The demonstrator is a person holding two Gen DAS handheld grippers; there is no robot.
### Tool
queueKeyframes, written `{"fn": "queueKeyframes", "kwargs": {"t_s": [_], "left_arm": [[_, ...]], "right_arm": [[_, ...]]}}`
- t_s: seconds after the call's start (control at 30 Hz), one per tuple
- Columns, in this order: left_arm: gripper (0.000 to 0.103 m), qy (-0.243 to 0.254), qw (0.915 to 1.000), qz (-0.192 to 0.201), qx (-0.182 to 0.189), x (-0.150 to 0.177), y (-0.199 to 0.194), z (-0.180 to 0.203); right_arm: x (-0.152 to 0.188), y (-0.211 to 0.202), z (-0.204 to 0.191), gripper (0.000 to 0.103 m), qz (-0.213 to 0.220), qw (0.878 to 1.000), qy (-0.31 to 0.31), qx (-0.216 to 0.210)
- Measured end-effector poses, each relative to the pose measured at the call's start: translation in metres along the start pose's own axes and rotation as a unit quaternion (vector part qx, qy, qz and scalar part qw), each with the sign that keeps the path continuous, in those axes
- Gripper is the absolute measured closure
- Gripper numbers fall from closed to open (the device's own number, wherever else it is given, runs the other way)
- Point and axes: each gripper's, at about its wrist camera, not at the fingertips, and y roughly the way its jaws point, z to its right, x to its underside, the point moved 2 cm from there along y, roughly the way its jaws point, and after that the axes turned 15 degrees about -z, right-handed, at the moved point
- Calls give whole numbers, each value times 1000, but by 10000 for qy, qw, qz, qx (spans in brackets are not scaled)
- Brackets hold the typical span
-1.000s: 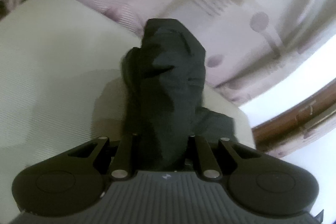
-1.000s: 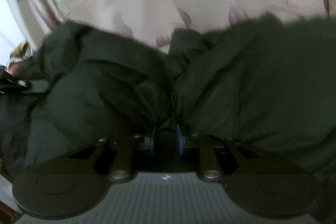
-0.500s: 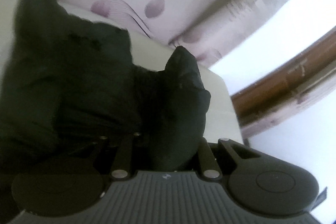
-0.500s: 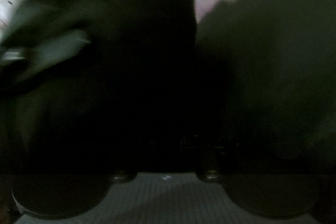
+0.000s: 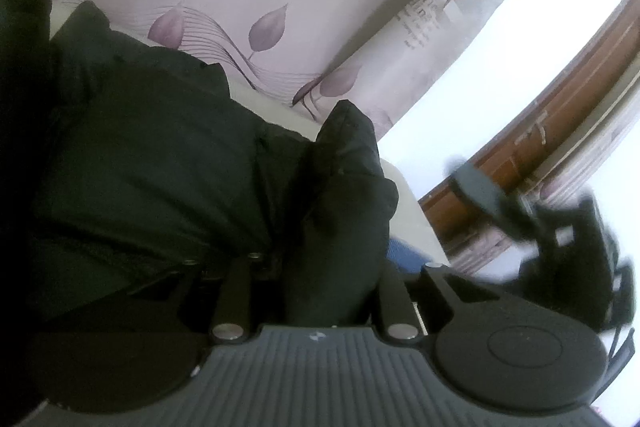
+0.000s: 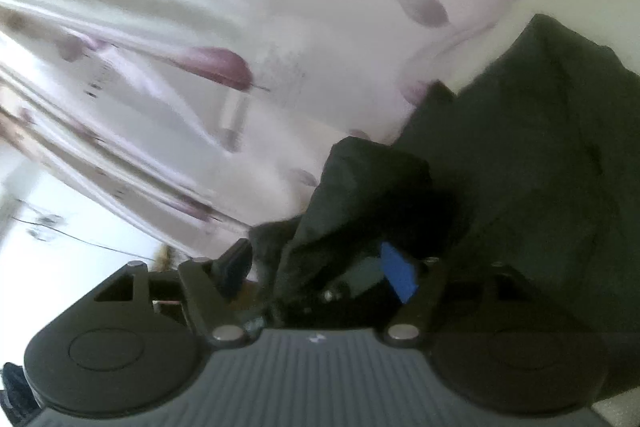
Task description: Fold large clothes
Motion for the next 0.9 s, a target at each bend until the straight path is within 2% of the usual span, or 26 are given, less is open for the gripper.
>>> {"fn": "queueKeyframes", "kwargs": {"t_s": [0.07,0.1,0.17,0.2,0.27,0.37,0.43,0.5,0.57,0.63,0.7,0.73,0.77,0.87,0.9], "left_arm": [[79,133,9999,72,-61,4,2,3],[78,214,9997,116,-104,6,2,4],[69,320,9993,143,-156,10,6,7],[66,359,9991,153,-192,11,9,7],[51,522,9981,160,-296,14,14,11],[36,558,9980,163,-251,20,10,21],[32,680,9973,200,-182,26,-7,32],[22,573,9977,371,-23,32,-37,38],[14,382,9954,866,167,35,-79,35],[11,377,9895,1388,-138,33,-118,28],[0,409,9781,1855,-848,28,-147,15],[1,284,9704,2069,-1215,26,-158,4],[1,110,9647,2231,-1393,23,-167,-8],[0,-630,9611,2351,-1306,14,-180,-51],[0,-856,9624,2233,-1290,10,-177,-63]], "right_arm": [[-13,11,-5,33,-134,9995,-65,292],[-18,17,-6,45,-184,9988,-73,451],[-26,32,-6,61,-419,9955,-94,841],[-28,39,-3,64,-499,9937,-82,998],[-29,50,1,74,-607,9889,-162,1349],[-20,51,7,86,-574,9818,-378,1770],[-17,50,12,89,-531,9808,-444,1823],[-15,47,14,91,-446,9809,-526,1819],[-13,41,18,93,-372,9808,-604,1815],[-12,34,21,93,-304,9813,-559,1816],[-12,30,23,93,-256,9821,-523,1792],[-12,28,24,94,-234,9822,-503,1796],[-12,26,24,94,-211,9823,-486,1796],[-12,22,23,94,-158,9823,-474,1804],[-12,23,22,94,-158,9820,-475,1824]]}}
